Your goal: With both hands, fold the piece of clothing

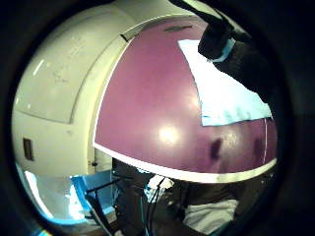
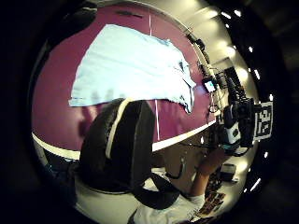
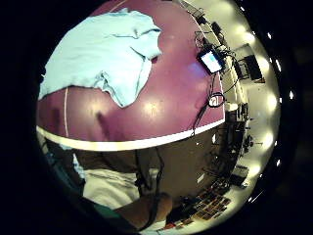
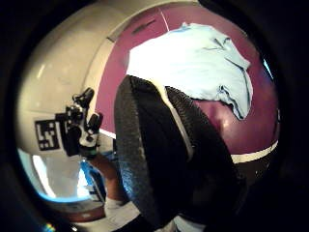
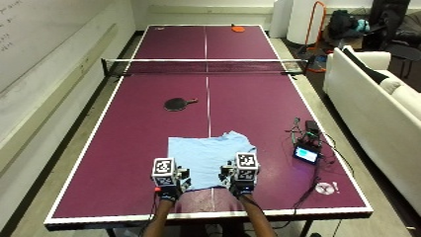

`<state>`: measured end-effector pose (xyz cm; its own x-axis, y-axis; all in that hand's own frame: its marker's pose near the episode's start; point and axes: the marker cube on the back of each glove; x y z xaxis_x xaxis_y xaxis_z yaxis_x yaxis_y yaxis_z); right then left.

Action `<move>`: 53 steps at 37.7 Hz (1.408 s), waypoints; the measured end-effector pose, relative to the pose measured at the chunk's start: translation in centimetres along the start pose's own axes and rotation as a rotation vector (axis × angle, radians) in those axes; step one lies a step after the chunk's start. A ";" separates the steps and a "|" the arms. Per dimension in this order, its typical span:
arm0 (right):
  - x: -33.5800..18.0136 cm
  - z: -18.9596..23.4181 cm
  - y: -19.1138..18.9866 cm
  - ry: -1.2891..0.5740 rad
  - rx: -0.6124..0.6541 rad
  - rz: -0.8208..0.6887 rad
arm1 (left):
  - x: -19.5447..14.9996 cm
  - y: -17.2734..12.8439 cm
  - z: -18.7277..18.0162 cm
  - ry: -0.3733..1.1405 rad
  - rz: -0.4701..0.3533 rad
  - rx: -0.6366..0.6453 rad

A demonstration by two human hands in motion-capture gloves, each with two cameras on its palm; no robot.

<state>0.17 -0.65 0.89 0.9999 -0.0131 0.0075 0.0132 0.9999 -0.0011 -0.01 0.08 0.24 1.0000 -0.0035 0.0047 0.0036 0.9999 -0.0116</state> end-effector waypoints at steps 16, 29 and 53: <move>0.1 -1.5 1.8 0.060 -0.043 0.028 | 1.5 0.9 1.1 -0.042 0.050 -0.055; 0.3 -0.4 1.9 0.089 -0.061 0.016 | 0.5 1.5 0.4 -0.077 0.030 -0.050; 2.4 4.3 0.9 0.143 -0.150 0.084 | 1.8 1.5 4.6 -0.187 0.023 -0.168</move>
<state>2.59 0.26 5.18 0.9883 0.0595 -0.1405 -0.0800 0.9862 -0.1449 1.78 1.63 4.79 0.9817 0.0369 0.1870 -0.0027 0.9837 -0.1800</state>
